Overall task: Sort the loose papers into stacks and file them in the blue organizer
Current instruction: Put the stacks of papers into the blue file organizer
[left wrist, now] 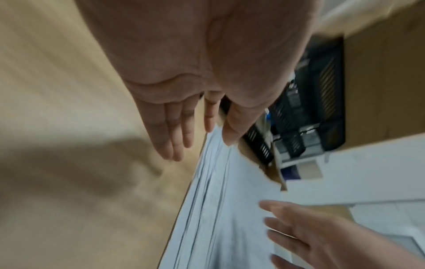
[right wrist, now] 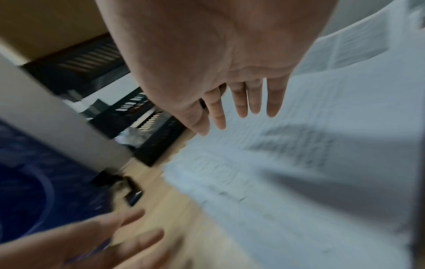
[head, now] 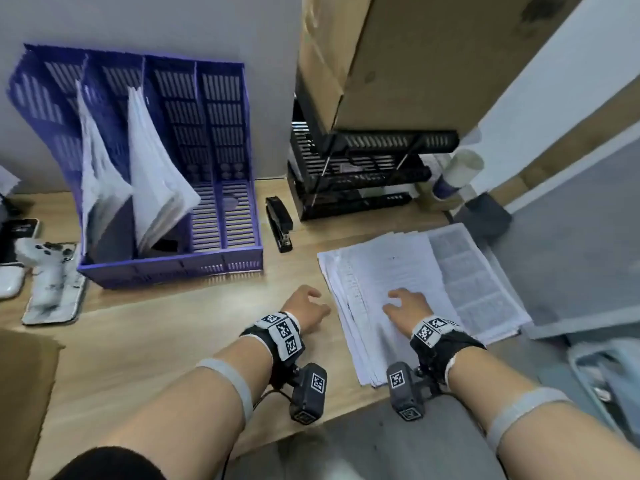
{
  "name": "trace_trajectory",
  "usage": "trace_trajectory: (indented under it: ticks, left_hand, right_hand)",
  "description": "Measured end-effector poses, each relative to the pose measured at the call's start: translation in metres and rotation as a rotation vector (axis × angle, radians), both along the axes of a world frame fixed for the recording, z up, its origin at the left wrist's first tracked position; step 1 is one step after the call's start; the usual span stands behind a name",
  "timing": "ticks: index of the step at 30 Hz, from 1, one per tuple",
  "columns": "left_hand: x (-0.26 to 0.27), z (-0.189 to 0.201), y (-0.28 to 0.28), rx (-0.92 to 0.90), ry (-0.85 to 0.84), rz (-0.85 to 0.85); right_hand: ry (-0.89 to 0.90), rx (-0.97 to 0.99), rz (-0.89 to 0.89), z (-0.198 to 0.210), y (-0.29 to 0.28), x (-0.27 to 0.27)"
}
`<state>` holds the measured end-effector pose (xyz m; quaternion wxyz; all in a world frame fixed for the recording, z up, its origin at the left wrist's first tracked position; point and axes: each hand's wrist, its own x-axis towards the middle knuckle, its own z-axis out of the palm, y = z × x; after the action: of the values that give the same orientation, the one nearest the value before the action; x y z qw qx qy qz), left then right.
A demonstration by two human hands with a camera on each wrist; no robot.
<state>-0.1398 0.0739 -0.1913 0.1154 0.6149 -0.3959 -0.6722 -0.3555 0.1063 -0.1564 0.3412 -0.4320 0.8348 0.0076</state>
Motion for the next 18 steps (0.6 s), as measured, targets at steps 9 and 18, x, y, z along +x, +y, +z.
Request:
trace_trajectory:
  ticks: [9, 18]
  left_hand:
    - [-0.064, -0.026, 0.007, -0.003, -0.129, 0.087]
    - [-0.102, -0.031, 0.008, -0.147, -0.107, 0.044]
  right_hand:
    - [0.074, 0.238, 0.025, -0.027, 0.024, -0.082]
    - [0.174, 0.215, 0.384, -0.030, 0.036, -0.064]
